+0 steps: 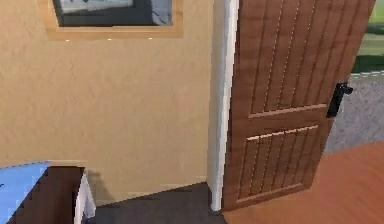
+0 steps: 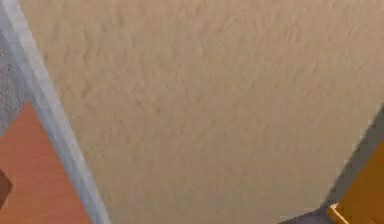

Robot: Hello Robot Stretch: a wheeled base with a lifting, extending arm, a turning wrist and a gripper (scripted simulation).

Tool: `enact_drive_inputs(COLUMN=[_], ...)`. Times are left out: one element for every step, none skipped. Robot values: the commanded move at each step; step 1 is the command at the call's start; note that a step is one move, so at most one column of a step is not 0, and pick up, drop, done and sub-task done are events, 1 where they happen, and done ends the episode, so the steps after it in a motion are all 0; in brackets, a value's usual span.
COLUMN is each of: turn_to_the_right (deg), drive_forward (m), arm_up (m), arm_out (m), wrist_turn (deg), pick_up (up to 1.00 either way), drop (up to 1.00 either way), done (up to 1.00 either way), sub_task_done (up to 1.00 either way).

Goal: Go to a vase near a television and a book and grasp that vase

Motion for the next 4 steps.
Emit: enact_drive_inputs(turn_to_the_right=[0.0, 45.0, 0.0, 45.0], drive_forward=[0.45, 0.0, 0.65, 0.0], arm_up=[0.0, 0.0, 0.0, 0.0], arm_out=[0.0, 0.0, 0.0, 0.0], wrist_turn=[0.0, 0.0, 0.0, 0.0], pick_up=[0.0, 0.0, 0.0, 0.0], drop=[0.0, 0.0, 0.0, 0.0], done=[0.0, 0.0, 0.0, 0.0], sub_task_done=[0.0, 0.0, 0.0, 0.0])
